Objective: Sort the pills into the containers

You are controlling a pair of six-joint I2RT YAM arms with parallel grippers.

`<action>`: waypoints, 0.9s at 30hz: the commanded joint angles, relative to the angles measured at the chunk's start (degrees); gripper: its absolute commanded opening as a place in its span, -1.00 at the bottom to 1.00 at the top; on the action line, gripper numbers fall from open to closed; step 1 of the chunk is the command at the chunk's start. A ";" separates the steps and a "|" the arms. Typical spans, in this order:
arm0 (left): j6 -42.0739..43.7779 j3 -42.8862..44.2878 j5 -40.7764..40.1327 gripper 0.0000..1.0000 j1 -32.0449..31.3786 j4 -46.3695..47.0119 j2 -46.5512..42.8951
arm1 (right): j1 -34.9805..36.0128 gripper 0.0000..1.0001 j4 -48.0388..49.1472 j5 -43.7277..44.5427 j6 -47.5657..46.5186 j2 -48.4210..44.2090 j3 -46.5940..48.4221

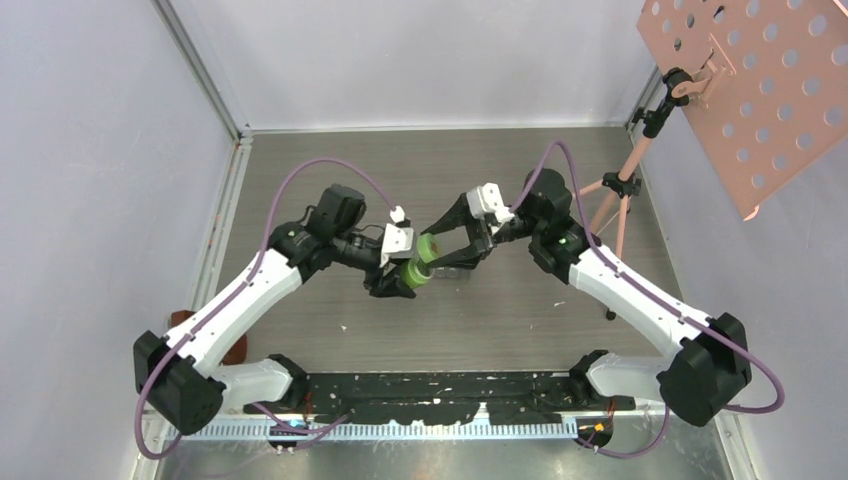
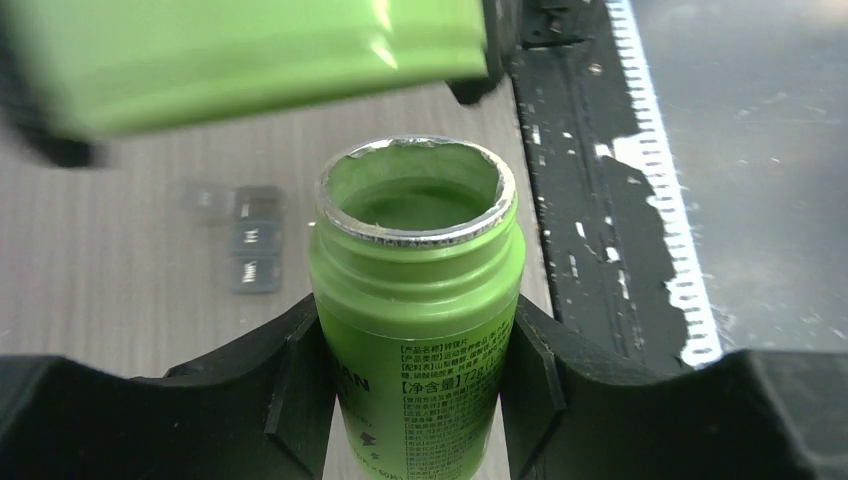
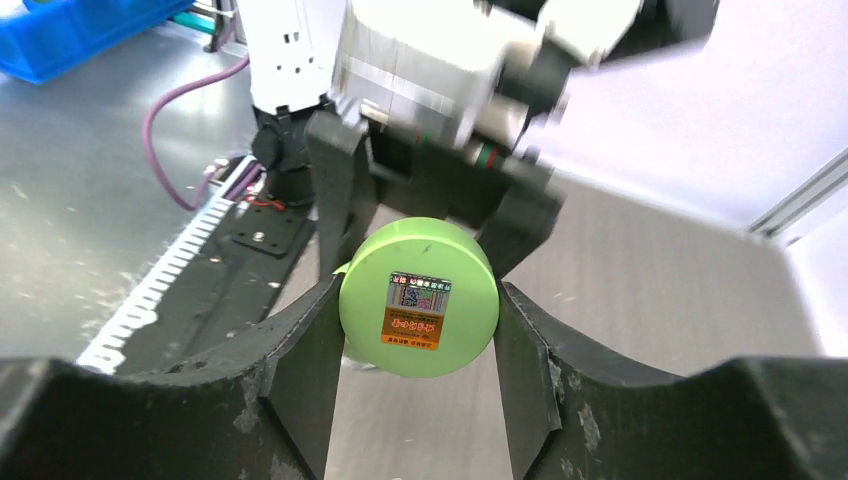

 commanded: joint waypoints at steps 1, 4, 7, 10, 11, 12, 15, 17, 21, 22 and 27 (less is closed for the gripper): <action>5.99 4.33 6.34 -1.00 -0.67 -9.98 2.65 | 0.30 -0.89 -8.23 -0.06 -14.60 -2.22 7.13; 3.12 1.71 3.01 -1.00 -0.61 -4.13 0.42 | 0.11 -0.89 -11.90 3.18 -15.59 -2.29 7.02; -1.06 -2.72 -0.09 -1.00 0.07 4.72 -3.38 | -0.53 -0.89 -12.90 8.74 -14.08 -3.84 3.69; -3.60 -7.26 -3.61 -1.00 0.85 10.71 -7.37 | -2.07 -0.89 -9.89 13.25 -7.51 -6.22 0.00; -4.55 -8.82 -5.15 -1.00 0.96 12.62 -8.47 | -2.47 -0.89 -8.63 15.90 -5.55 -7.84 -2.58; -5.36 -10.04 -6.30 -1.00 1.01 14.31 -9.32 | -3.20 -0.89 -5.91 17.94 -1.16 -8.69 -5.25; -9.83 -13.22 -9.22 -1.00 1.02 20.19 -11.06 | -4.41 -0.89 -2.85 31.93 8.54 -12.34 -9.72; -14.19 -15.27 -11.22 -1.00 1.02 25.31 -12.14 | -5.03 -0.89 -8.51 44.01 17.50 -12.24 -8.75; -25.05 -20.26 -18.03 -1.00 0.77 38.16 -14.61 | -6.86 -0.89 -32.97 62.54 30.41 -4.41 -0.22; -27.57 -21.20 -19.94 -1.00 0.60 40.84 -15.18 | -7.25 -0.89 -37.57 67.33 33.63 -3.15 0.38; -34.01 -22.54 -28.35 -1.00 -0.78 43.03 -17.25 | -8.46 -0.89 -37.64 72.69 44.30 -0.01 -6.18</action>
